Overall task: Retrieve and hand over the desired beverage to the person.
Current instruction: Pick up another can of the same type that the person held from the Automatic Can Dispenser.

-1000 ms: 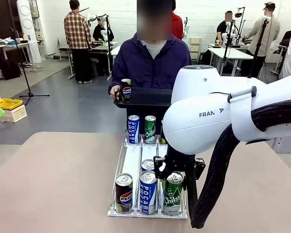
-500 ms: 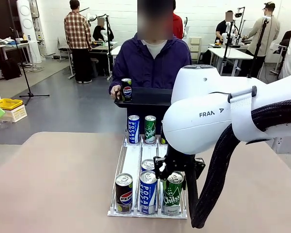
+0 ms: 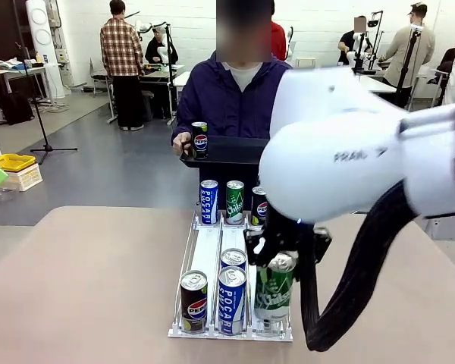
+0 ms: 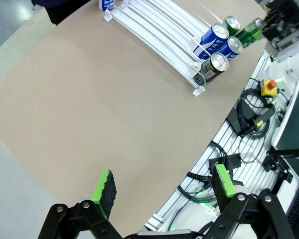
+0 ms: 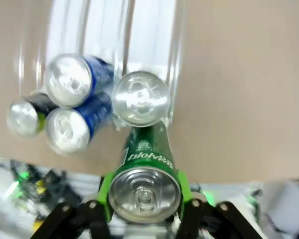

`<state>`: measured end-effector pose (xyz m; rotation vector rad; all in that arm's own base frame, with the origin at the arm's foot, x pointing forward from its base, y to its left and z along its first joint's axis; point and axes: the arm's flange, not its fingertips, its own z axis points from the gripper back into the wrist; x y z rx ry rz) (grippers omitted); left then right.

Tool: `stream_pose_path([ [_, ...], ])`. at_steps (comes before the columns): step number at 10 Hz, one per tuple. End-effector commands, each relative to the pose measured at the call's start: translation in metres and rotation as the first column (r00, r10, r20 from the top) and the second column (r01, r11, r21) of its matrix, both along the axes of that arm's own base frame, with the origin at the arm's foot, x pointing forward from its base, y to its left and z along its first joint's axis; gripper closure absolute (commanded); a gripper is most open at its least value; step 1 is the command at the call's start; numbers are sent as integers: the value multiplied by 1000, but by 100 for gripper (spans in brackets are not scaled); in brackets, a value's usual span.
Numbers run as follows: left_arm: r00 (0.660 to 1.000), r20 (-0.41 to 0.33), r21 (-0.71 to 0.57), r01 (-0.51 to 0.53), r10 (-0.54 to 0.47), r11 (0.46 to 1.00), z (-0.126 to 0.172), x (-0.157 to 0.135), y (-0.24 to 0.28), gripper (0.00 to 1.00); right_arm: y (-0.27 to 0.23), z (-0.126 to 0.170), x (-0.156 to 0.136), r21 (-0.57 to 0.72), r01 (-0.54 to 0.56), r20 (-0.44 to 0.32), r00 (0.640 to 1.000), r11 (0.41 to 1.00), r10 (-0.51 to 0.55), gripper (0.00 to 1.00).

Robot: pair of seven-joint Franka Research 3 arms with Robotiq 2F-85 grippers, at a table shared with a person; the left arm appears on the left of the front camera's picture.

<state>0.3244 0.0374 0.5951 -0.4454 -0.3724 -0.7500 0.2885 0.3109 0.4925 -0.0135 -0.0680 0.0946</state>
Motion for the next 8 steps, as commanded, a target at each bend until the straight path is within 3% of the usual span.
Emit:
stream_pose_path([
  [1,1000,3,-6,15,-15,1000,1,0,2,0,-6,78,1,-36,58,42,997,998,-57,100],
  [3,1000,3,-6,15,-15,1000,1,0,2,0,-5,143,2,-13,78,84,993,997,-76,100],
  [5,1000,3,-6,15,-15,1000,1,0,2,0,-4,186,8,25,87,126,988,996,-90,100],
  [8,1000,3,-6,15,-15,1000,1,0,2,0,-8,199,40,68,101,91,990,993,-107,100],
])
